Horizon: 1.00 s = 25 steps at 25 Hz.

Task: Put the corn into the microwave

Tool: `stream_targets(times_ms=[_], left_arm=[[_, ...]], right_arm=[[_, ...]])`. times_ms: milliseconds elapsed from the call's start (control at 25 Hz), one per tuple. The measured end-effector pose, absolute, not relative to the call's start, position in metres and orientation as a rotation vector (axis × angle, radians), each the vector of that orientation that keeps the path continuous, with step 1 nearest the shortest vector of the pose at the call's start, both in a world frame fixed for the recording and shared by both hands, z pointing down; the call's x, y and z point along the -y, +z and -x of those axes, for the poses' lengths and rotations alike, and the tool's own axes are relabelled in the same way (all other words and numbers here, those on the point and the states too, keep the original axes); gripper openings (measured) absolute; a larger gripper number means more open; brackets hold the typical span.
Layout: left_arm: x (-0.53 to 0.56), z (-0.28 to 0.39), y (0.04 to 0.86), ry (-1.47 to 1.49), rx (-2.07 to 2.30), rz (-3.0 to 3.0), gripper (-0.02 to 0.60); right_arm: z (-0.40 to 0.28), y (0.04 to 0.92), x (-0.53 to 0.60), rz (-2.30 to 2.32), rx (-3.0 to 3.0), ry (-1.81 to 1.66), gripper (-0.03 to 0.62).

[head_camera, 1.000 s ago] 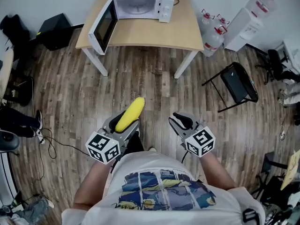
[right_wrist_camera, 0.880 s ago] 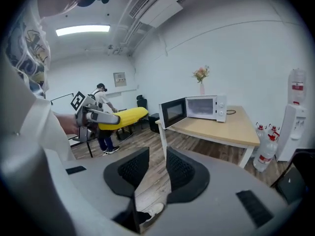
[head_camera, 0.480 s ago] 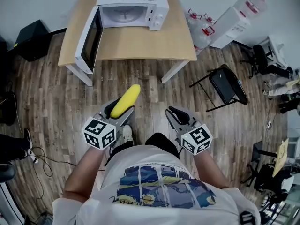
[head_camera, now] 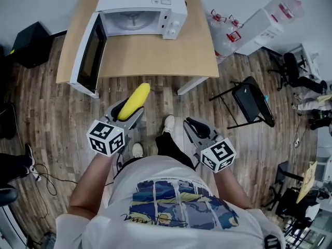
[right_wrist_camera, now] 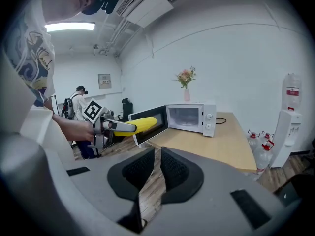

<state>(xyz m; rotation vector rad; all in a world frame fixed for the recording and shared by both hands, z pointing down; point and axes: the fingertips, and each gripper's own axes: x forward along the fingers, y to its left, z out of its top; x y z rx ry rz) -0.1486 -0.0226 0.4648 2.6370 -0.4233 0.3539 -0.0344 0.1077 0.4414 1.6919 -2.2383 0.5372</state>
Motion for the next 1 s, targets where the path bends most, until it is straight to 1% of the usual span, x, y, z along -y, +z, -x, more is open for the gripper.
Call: stream_targets(times_ms=[360,600,760,1000], left_arm=[[0.122,0.072,0.473,0.385,0.699,-2.583,0.252],[0.189,0.03,0.491,0.393,0.861,-2.533,0.252],[0.227,0.011,0.504,0.417,0.917,-2.51,0.252],[0.3,-0.011,0.524,0.432,0.972,-2.511,0.252]], right_arm=[[-0.076,0.426,-0.022,-1.538,2.362,0.45,0.035],[-0.149,0.442,0.001,-1.488,2.368,0.504,0.043],[-0.175,0.457,0.012,-1.477,2.344,0.575,0.046],[-0.19,0.456,0.054,-1.53,2.313,0.591,0.046]])
